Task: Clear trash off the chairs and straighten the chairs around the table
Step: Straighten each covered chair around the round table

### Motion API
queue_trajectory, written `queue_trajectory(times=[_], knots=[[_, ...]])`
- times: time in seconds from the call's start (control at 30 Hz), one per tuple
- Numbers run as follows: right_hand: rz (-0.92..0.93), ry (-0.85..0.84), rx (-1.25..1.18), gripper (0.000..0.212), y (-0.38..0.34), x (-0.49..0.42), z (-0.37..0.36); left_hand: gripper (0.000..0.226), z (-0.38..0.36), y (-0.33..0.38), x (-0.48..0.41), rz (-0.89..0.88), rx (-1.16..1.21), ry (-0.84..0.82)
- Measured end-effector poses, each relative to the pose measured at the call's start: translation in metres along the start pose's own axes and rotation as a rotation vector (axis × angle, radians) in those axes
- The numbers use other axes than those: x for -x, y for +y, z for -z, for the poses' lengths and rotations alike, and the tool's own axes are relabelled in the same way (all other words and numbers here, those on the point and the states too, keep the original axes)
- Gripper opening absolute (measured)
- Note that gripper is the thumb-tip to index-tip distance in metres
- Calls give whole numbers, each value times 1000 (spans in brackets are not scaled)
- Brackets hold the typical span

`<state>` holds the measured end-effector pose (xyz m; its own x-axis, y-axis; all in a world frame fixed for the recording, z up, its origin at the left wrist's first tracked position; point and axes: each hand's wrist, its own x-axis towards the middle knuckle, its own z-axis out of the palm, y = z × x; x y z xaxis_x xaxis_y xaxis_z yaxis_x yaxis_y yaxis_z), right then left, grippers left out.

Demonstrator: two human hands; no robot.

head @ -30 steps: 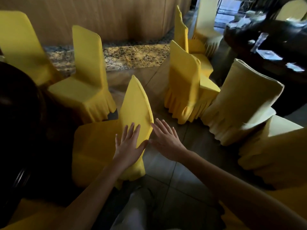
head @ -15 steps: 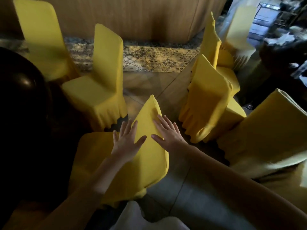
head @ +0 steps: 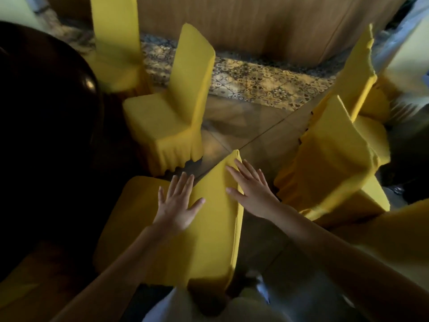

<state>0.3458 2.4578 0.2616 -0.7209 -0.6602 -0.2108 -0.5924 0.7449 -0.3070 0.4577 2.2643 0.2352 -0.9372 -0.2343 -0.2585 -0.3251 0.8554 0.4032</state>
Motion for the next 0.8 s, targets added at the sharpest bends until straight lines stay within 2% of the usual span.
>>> queue_trajectory(times=[0.2,0.3,0.4,0.5,0.6,0.63,0.7,0.8], knots=[[202,-133,106,63,44,-44,29,74,-26,39,7,248,83,49],[400,-182,166,64,56,-68,39,71,-37,68,12,423,137,144],[534,-265,131,67,57,-81,43,71,-51,80,18,541,176,208],[652,-386,122,68,57,-86,39,74,-72,105,34,656,250,197],[764,-472,193,72,55,-85,23,100,-91,135,63,715,277,237],[794,-483,232,75,55,-85,20,108,-95,142,73,736,264,277],[843,-465,306,77,59,-87,14,107,-103,151,87,767,251,373],[892,-393,346,59,64,-90,12,96,-104,150,90,785,256,439]])
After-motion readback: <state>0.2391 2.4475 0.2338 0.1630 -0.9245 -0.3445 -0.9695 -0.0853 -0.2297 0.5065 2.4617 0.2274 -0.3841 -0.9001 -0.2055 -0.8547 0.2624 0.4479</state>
